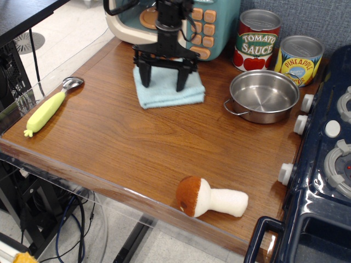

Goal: Move the blue towel to the back left corner of the table

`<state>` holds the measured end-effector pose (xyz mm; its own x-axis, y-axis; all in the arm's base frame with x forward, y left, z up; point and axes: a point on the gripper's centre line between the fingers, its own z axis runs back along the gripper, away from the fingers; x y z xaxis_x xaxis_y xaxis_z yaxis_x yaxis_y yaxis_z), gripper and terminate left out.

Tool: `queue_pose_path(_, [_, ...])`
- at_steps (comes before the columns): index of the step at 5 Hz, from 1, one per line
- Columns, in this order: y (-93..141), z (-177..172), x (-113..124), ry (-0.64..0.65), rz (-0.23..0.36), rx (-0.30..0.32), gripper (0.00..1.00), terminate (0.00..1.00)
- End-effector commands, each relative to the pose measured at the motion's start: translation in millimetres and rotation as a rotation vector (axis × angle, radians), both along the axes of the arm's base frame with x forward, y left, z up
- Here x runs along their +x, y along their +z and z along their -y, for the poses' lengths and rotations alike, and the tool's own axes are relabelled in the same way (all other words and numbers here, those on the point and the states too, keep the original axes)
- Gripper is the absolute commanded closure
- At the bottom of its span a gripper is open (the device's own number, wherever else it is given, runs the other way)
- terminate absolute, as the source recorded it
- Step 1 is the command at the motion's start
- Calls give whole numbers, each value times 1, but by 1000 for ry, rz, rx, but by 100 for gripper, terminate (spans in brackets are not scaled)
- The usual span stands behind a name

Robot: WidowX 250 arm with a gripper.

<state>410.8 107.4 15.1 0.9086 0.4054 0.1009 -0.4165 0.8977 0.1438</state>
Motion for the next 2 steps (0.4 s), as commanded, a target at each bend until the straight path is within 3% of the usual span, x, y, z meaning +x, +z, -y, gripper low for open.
queue_pose_path(1, [8, -55, -10, 157, 25, 14, 0, 0])
queue_pose_path(2, [8, -54, -10, 151, 23, 12, 0, 0])
